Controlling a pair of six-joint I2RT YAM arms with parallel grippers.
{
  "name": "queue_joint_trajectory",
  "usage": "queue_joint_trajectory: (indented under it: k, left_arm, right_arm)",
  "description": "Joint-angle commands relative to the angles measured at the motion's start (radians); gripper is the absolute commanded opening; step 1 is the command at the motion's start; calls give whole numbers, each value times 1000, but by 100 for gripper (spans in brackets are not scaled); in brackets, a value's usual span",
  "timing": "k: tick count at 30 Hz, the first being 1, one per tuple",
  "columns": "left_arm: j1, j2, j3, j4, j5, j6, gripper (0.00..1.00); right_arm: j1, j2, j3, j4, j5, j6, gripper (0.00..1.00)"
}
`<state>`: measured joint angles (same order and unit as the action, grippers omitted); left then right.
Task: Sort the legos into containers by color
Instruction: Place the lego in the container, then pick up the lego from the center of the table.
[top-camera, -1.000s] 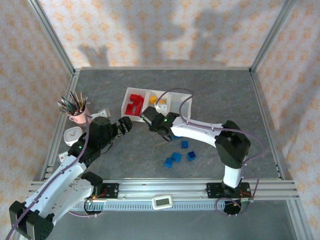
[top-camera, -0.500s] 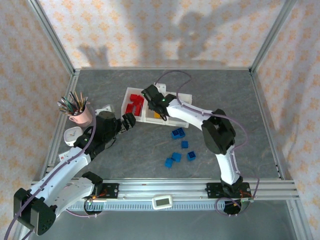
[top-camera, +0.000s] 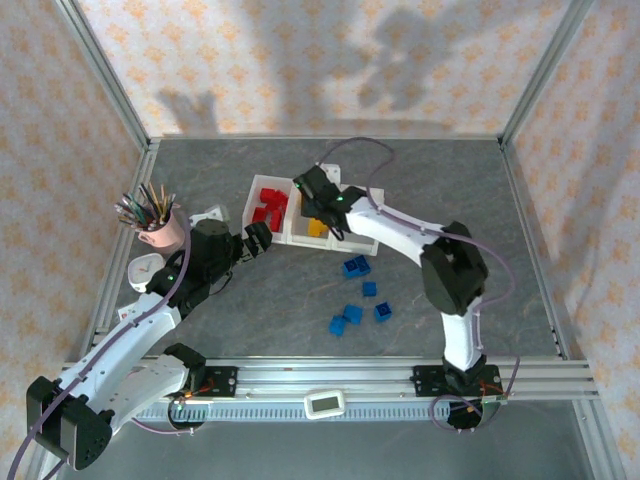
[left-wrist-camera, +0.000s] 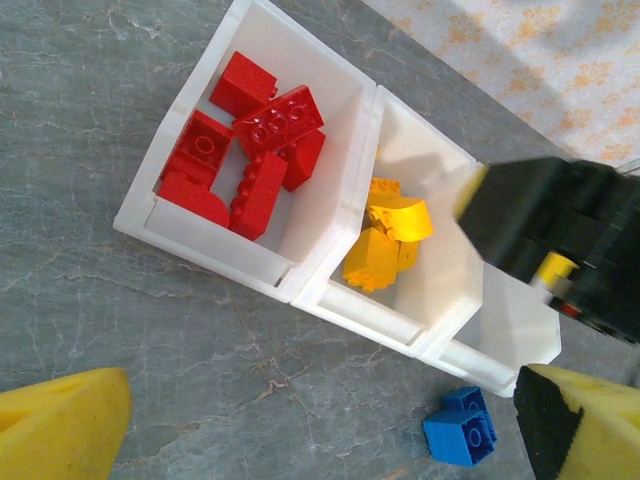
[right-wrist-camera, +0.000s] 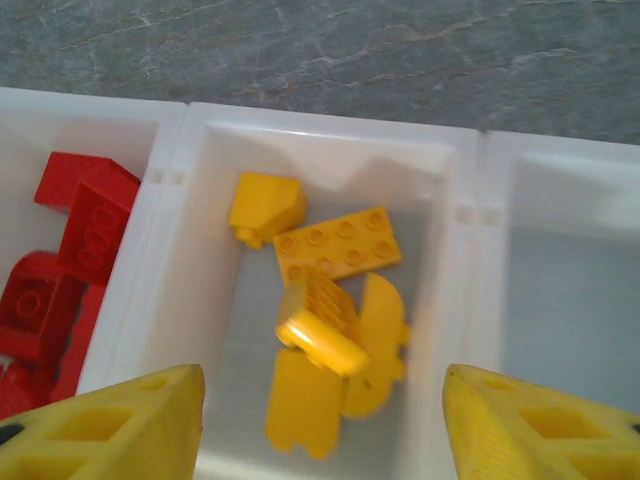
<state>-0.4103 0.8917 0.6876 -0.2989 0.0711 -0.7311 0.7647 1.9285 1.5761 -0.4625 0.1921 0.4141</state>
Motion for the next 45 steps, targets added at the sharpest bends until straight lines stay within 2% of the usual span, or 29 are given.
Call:
queue_joint_trajectory:
  k: [1,6,12,21,26,35,45]
  left_arm:
    - [6,-17,1,31,31,15,99]
    - [-15,-26,-63,122,90,-9,99]
    - [-70,-28,-107,172,63,-48,99]
    - [-152,11,-140,241,31,-108,99]
    - [-162,24,-137,247,25,-110,99]
    - [-162,12,-131,227,6,-110,99]
    - [-163,9,-138,204,-19,-113,99]
  right_arm:
    - [2,-132,-110,10,6,-13,66]
    - [6,-281,-300,24,-16,-58,69]
    - [8,-429,-509,66,-37,-67,70]
    - [24,-479,-695,117,-46,-66,71]
    - [40,-464,-739,164,-37,-76,72]
    - [90,-399,-718,208,-34,-100,71]
    - [97,-310,-664,226,-46,-115,64]
